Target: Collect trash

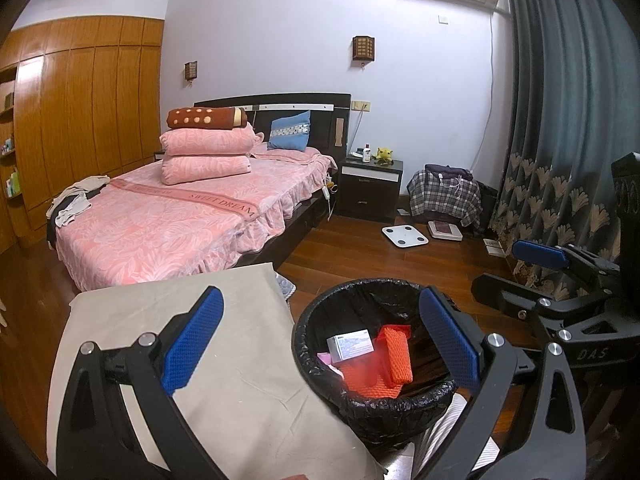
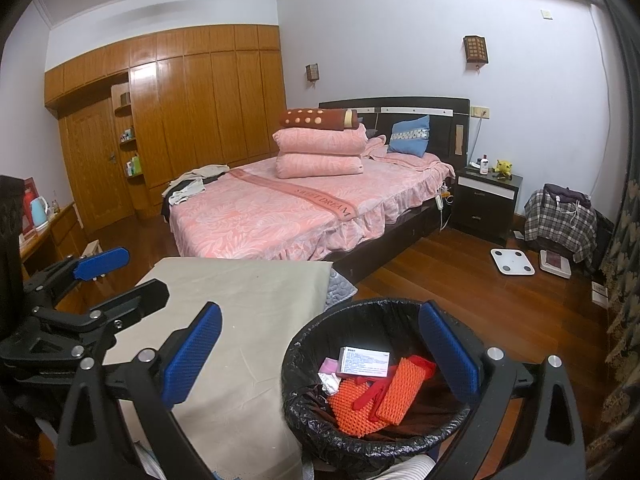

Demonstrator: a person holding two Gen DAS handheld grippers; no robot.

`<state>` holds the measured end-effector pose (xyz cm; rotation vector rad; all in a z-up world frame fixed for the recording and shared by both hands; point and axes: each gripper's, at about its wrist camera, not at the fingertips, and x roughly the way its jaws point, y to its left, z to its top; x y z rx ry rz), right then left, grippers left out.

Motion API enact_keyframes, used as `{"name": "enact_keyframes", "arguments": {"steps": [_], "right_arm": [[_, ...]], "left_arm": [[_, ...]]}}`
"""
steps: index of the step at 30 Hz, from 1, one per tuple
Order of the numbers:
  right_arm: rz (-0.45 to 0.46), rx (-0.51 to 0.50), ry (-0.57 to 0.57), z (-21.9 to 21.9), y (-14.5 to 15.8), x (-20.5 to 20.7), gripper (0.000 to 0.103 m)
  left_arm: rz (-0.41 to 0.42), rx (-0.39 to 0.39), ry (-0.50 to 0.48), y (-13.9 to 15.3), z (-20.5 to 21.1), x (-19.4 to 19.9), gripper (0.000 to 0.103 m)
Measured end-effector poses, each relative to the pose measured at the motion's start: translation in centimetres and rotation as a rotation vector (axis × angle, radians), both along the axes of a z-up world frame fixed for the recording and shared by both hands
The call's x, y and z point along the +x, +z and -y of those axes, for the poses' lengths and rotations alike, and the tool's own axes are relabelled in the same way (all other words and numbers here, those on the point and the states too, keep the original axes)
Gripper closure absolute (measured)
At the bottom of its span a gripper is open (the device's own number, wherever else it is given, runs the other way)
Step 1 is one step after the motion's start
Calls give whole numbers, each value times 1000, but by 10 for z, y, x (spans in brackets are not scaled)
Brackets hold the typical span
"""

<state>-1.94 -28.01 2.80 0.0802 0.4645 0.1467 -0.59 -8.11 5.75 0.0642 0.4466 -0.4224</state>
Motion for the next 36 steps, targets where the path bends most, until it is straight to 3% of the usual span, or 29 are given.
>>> {"name": "enact_keyframes", "arguments": {"steps": [36], "right_arm": [[-9, 2, 3, -1, -10, 1, 6]], "left_arm": [[-11, -4, -7, -8, -3, -2, 7]]}}
